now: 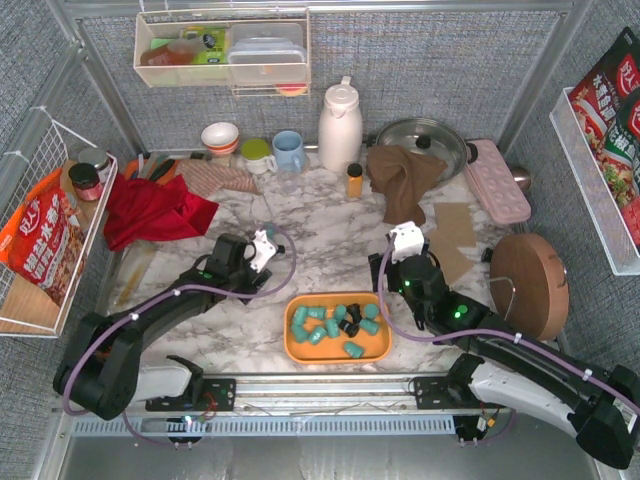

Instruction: Mix the coffee capsules in the storage basket

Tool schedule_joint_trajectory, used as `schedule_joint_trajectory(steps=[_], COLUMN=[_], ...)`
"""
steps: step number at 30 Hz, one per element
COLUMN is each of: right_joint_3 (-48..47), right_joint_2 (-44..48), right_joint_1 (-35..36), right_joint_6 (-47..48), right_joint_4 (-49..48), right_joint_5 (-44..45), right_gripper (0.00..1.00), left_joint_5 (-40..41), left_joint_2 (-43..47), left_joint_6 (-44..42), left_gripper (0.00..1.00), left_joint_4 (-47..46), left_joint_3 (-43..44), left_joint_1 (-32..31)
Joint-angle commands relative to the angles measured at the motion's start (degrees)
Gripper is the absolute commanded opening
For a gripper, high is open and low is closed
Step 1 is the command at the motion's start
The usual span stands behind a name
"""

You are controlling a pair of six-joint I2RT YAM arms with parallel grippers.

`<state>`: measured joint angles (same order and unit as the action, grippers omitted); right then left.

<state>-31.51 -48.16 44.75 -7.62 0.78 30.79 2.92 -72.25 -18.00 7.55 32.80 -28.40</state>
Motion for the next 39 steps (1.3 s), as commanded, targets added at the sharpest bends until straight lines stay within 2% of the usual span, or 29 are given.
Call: schedule_joint_trajectory(steps=[1,3,13,20,29,35,39], right_joint_3=[0.09,0.0,0.0,-0.11,-0.07,0.0,-0.05], right_joint_2=[-0.16,-0.39,-0.88,-1.23,-1.39,-1.41,-1.47], right_joint_1=[-0.01,0.03,-0.1,-0.1,-0.06,-0.1,-0.19], right_joint_6=[-0.49,-0.48,-0.21,-0.12,-0.03,0.15,0.2], right_joint_4=[-0.95,-1.03,-1.12,-1.14,-1.15,-1.13,-1.13], right_joint_5=[-0.13,-0.2,-0.12,-0.2,-0.28,-0.19,-0.1], right_gripper=[0.83,0.83,0.83,0.83,0.83,0.83,0.83], left_joint_5=[-2.62,-3.68,-9.83,-11.27,-13.1,-14.97,-15.26], left_joint_2=[-1.88,-3.41,-10.67,-13.45,-15.72,-16.64,-14.95], left_joint_6=[-3.0,-3.33,-3.79,-4.32,-4.44,-4.38,-4.42], left_gripper=[0.75,0.7,0.6,0.55,0.53,0.37,0.31], left_joint_4=[-1.97,-1.88,0.99,1.01,0.61,1.06,1.07], left_joint_3=[1.29,2.34,7.74,8.71,9.96,10.72,10.49], left_joint_1=[1.18,2.04,4.62,5.44,5.72,5.72,5.77])
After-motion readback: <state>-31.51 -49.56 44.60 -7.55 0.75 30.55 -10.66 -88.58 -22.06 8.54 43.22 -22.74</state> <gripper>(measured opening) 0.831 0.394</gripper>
